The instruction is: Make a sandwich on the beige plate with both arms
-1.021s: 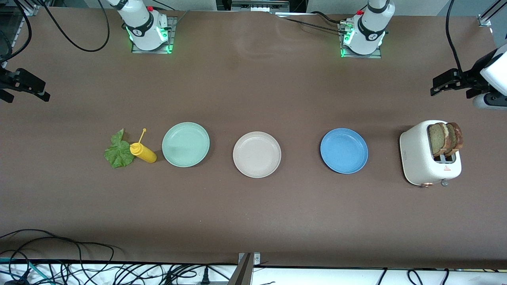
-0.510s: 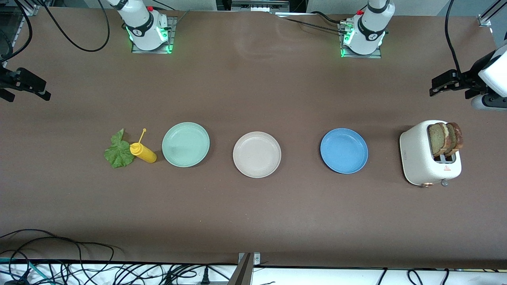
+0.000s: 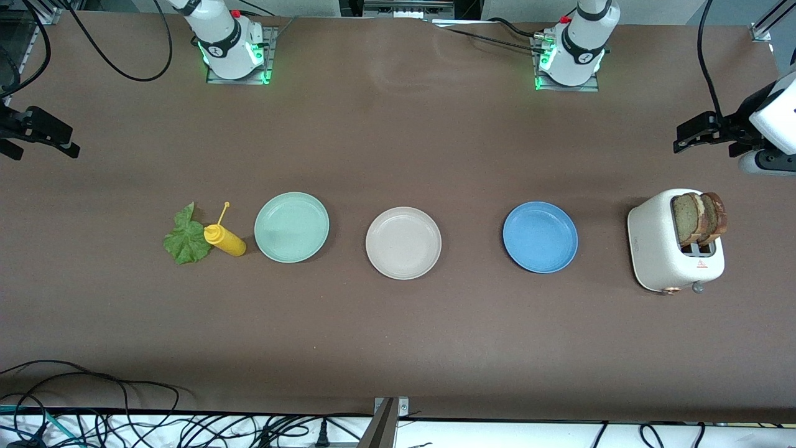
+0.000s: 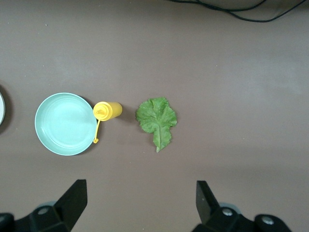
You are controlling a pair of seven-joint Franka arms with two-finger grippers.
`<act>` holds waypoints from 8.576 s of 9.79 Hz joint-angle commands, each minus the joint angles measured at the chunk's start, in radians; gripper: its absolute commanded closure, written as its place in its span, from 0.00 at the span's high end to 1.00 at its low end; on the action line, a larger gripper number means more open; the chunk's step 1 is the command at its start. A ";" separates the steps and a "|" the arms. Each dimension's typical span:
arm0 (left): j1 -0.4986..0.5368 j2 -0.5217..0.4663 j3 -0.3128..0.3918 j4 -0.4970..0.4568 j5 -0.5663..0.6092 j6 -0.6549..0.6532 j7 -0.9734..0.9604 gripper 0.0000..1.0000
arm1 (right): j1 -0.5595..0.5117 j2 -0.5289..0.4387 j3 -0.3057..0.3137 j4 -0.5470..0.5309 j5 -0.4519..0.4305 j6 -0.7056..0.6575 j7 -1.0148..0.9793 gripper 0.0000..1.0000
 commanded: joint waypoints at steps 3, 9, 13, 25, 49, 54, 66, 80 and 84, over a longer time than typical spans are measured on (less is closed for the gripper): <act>0.008 -0.007 -0.004 -0.010 -0.018 0.014 0.025 1.00 | -0.002 -0.001 0.004 0.020 -0.011 -0.023 0.007 1.00; 0.008 -0.007 -0.004 -0.014 -0.018 0.015 0.025 1.00 | -0.002 -0.001 0.004 0.019 -0.009 -0.023 0.007 1.00; 0.008 -0.009 -0.004 -0.016 -0.018 0.021 0.025 1.00 | -0.002 -0.001 0.004 0.019 -0.009 -0.023 0.007 1.00; 0.007 -0.007 -0.006 -0.016 -0.018 0.021 0.025 1.00 | -0.002 -0.001 0.002 0.019 -0.006 -0.023 0.007 1.00; 0.024 -0.010 -0.004 -0.160 -0.004 0.180 0.028 1.00 | -0.002 -0.001 0.002 0.020 -0.009 -0.023 0.006 1.00; 0.149 -0.003 -0.004 -0.350 0.007 0.446 0.179 1.00 | -0.002 -0.001 0.002 0.020 -0.011 -0.023 0.006 1.00; 0.225 0.048 -0.004 -0.616 0.005 0.848 0.293 0.78 | -0.002 -0.001 0.004 0.020 -0.011 -0.023 0.006 1.00; 0.158 0.154 -0.010 -0.183 -0.137 0.330 0.396 0.00 | -0.002 -0.001 0.004 0.020 -0.011 -0.023 0.006 1.00; 0.056 0.261 -0.010 -0.169 -0.482 0.270 0.336 0.00 | -0.002 -0.001 0.004 0.020 -0.011 -0.023 0.006 1.00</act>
